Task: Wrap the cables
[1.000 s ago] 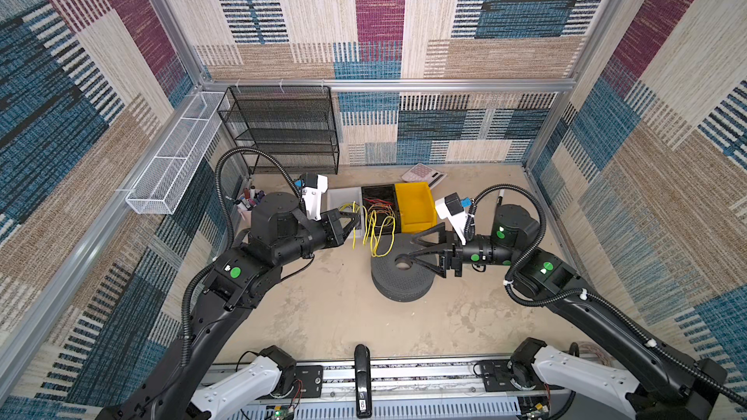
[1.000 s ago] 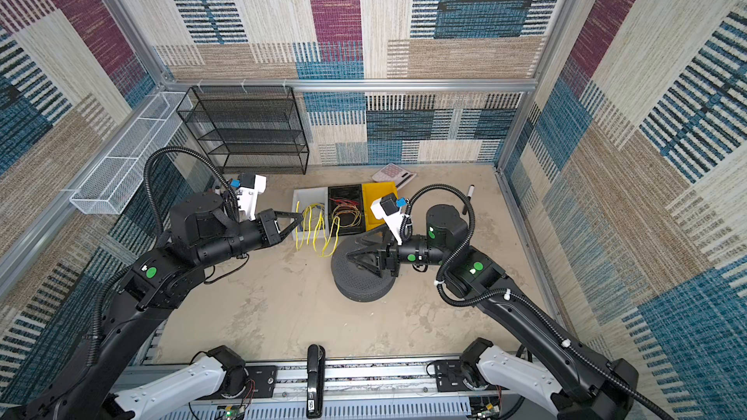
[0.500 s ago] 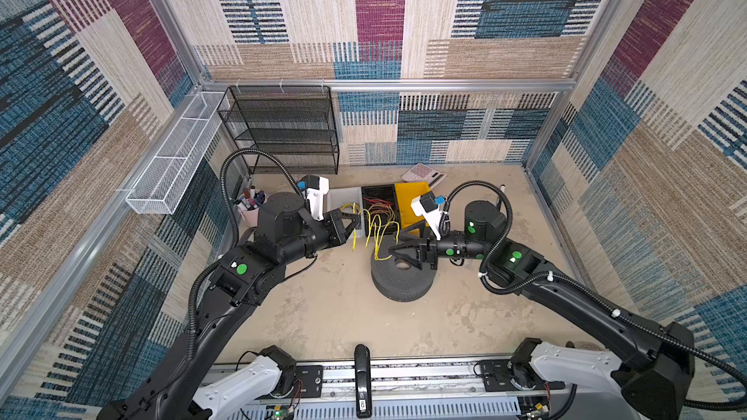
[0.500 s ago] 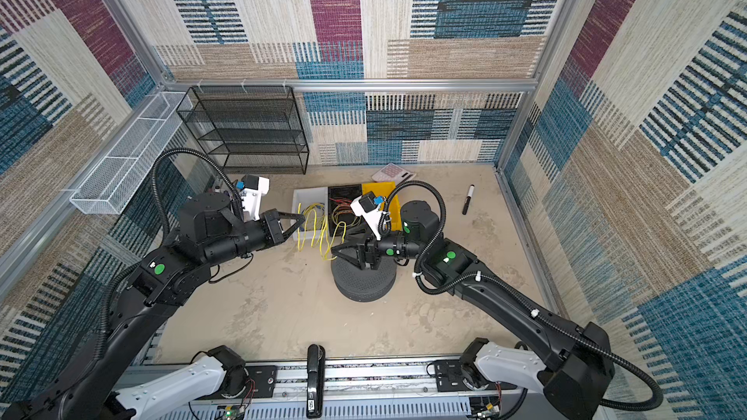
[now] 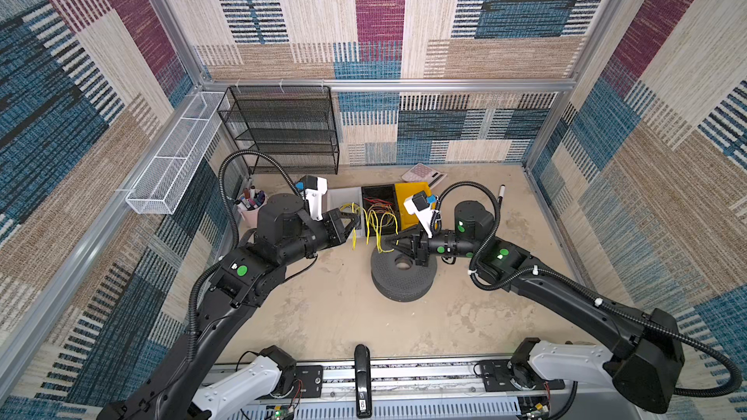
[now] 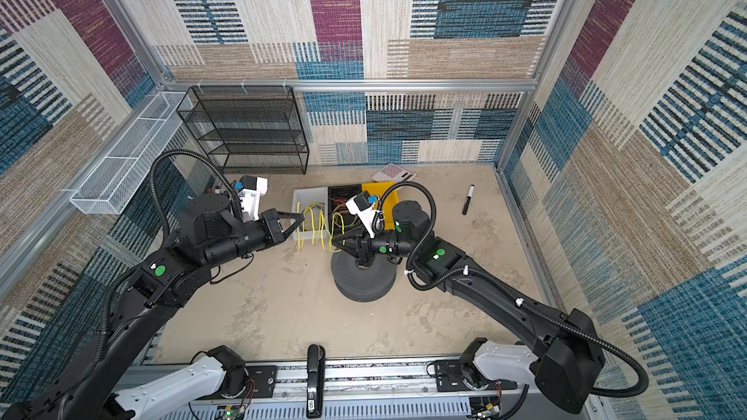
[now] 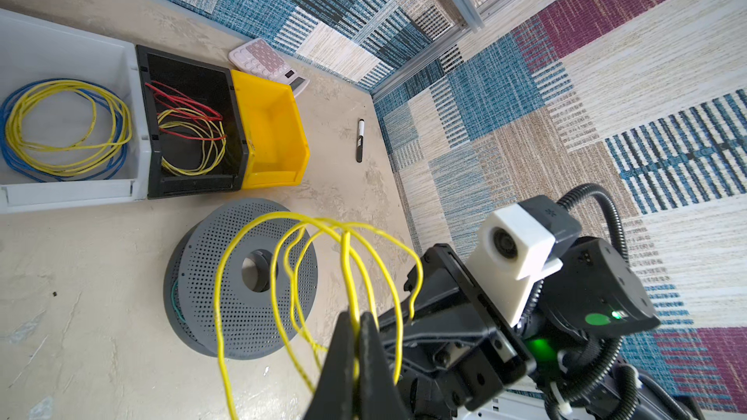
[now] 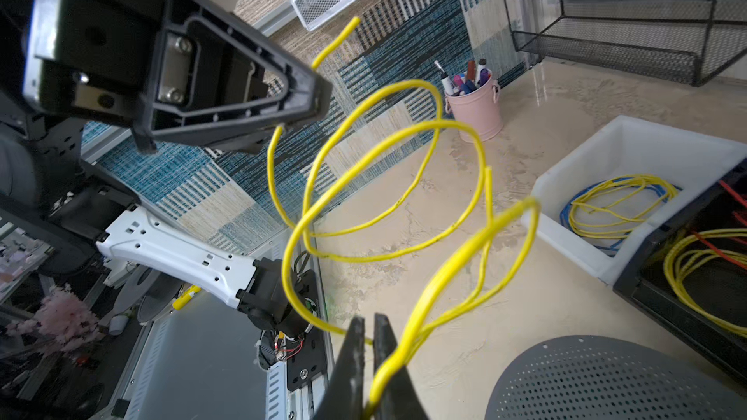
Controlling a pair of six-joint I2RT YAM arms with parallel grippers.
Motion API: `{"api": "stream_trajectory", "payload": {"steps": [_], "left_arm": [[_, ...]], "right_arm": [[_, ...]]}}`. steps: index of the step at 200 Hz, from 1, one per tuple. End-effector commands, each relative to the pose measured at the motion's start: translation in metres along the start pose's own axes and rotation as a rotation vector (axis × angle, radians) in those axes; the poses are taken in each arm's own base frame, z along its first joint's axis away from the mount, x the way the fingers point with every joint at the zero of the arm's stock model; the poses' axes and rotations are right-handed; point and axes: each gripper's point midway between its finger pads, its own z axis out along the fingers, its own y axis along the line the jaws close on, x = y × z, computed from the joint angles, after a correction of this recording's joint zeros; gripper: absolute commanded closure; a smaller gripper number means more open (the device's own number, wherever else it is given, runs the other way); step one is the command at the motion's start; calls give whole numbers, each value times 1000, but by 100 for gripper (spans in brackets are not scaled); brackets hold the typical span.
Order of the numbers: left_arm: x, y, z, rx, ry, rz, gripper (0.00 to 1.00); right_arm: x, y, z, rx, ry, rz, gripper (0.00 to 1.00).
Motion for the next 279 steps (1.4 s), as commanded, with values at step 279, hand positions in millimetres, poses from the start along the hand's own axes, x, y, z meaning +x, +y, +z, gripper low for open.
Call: {"api": "stream_trajectory", "payload": {"steps": [279], "left_arm": [[-220,-71,-213,-497,-833,280,100]], "right_arm": [[119,-273,-231,1364,161,255,100]]}}
